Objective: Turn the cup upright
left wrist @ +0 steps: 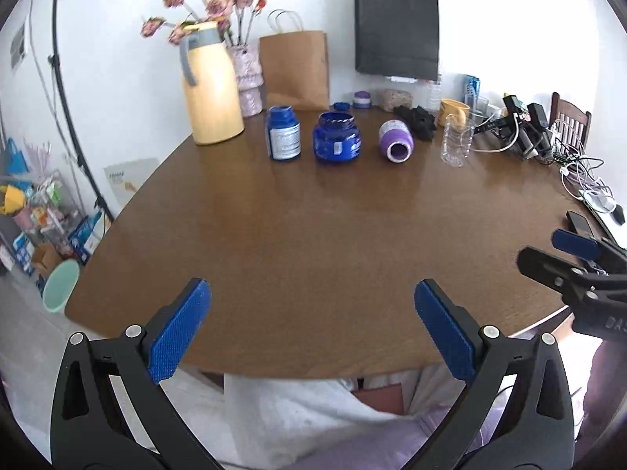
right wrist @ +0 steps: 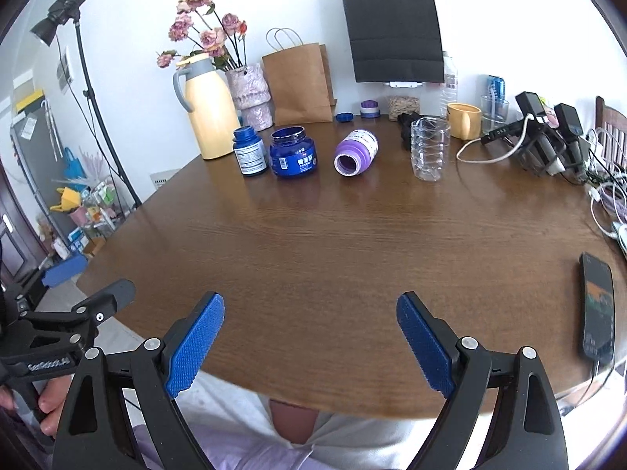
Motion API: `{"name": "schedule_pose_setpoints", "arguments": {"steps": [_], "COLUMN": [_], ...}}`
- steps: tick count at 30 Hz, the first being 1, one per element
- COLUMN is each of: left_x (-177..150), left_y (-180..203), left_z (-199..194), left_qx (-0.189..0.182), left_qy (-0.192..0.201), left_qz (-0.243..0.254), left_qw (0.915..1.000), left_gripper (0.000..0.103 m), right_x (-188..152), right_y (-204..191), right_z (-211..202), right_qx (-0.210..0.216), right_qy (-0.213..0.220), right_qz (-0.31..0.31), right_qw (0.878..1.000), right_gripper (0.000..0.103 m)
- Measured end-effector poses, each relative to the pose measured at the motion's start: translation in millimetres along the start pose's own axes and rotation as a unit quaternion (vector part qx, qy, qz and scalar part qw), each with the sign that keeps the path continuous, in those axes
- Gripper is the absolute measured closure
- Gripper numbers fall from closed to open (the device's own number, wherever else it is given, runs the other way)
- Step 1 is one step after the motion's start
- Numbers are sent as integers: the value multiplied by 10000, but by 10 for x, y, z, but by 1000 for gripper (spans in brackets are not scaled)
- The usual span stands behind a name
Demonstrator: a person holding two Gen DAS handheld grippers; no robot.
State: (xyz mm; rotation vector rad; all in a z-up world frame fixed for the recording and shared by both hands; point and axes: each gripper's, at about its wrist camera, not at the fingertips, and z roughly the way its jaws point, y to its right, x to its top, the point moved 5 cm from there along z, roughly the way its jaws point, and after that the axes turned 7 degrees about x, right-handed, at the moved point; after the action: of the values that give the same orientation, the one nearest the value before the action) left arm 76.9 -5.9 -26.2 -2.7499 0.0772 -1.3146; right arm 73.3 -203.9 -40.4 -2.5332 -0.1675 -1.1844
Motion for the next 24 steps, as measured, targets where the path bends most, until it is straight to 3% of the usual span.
{"name": "schedule_pose_setpoints", "arguments": {"steps": [6,15,24], "left_x": [-131,-143,-153], "left_y": [-196,-206,-161], "left_z": [-273,-358,-400], "left_qx": [268,176,224], "left_qy": [135,168,226], "left_qz": [-225,-200,-111], "left_qw": [9993,9995,9994], "left_gripper": [0,0,0], "right_x": [-162,-127,-169], "right_y": [-215,-415,-338], "right_z": [-194,-312,-320], "right_qx": [-42,-42,-22], "right_qy": [53,237,231], "right_qz": [-134,-243,-81], "right_qw": [9999,9994,9997], "right_gripper": [10,10,10]}}
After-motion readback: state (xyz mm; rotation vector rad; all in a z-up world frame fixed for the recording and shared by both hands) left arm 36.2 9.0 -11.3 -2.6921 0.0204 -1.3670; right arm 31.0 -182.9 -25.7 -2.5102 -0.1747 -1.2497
